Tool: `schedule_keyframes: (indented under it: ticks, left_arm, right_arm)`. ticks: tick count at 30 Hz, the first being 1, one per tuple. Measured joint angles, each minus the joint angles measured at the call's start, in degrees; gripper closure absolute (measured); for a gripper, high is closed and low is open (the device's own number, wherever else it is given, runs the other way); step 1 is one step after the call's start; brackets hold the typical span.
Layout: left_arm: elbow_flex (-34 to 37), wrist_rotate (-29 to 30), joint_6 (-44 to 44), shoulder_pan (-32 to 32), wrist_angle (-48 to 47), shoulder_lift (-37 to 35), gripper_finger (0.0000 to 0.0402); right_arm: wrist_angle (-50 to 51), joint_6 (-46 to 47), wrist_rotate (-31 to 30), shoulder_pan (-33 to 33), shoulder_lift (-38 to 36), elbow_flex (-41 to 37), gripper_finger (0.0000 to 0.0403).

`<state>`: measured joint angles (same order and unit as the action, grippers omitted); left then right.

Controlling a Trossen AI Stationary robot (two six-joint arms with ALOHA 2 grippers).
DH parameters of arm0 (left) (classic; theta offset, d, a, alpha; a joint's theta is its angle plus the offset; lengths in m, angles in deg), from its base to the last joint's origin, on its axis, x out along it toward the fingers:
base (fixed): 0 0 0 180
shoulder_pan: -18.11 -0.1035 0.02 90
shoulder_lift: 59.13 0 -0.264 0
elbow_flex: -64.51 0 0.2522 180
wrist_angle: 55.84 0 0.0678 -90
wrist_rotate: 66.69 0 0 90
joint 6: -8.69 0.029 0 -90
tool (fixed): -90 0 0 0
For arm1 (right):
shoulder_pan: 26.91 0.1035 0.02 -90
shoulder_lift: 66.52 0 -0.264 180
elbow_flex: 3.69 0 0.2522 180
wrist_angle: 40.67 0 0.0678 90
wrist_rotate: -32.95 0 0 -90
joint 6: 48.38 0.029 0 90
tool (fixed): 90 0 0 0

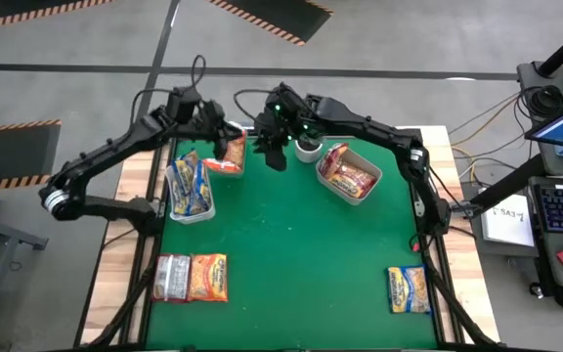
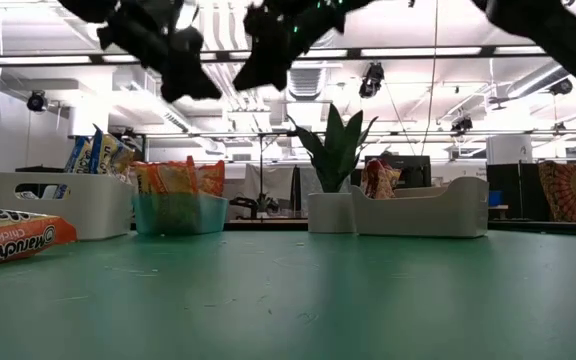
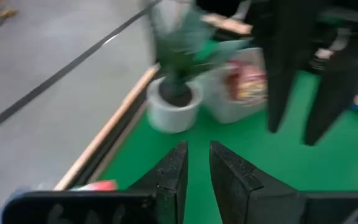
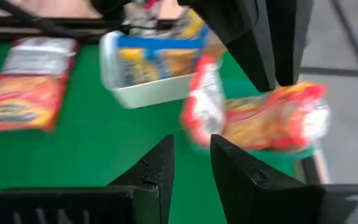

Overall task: Sort Maruchan noodles
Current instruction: Put the blue noodle pack into the white bin

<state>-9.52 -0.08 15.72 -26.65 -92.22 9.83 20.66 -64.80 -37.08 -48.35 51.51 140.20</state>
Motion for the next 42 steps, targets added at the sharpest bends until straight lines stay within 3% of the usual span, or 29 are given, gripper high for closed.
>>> schedule_keyframes:
  ticks: [9, 18, 24, 33, 36, 42]
  left_arm:
    - [5.1, 0.5, 0.5, 17.6, 4.9, -8.2, 0.0354]
    - [13.0, 4.9, -7.1, 26.5, 13.1, -12.8, 0.0354]
    - [16.0, 4.9, -12.5, 29.3, 17.5, -14.2, 0.0354]
    - [16.5, 5.0, -15.0, 32.9, 20.8, -13.6, 0.0355]
    - [16.5, 5.0, -14.9, 33.8, 22.3, -13.2, 0.0355]
    - [16.4, 5.0, -14.7, 34.1, 23.8, -12.7, 0.0355]
  right_arm:
    - [15.5, 11.1, 0.2, 8.8, -7.6, -4.0, 0.0334]
    - [25.9, 31.7, -0.3, 19.2, -18.8, -20.6, 0.0355]
    - [22.6, 46.8, -0.4, 29.3, -30.1, -38.9, 0.0372]
    - [18.0, 84.9, 0.0, 46.4, -44.2, -64.2, 0.0375]
    - [14.8, 93.8, 2.5, 52.1, -45.9, -71.3, 0.0375]
    - [6.0, 102.9, 9.8, 60.2, -44.1, -80.5, 0.0375]
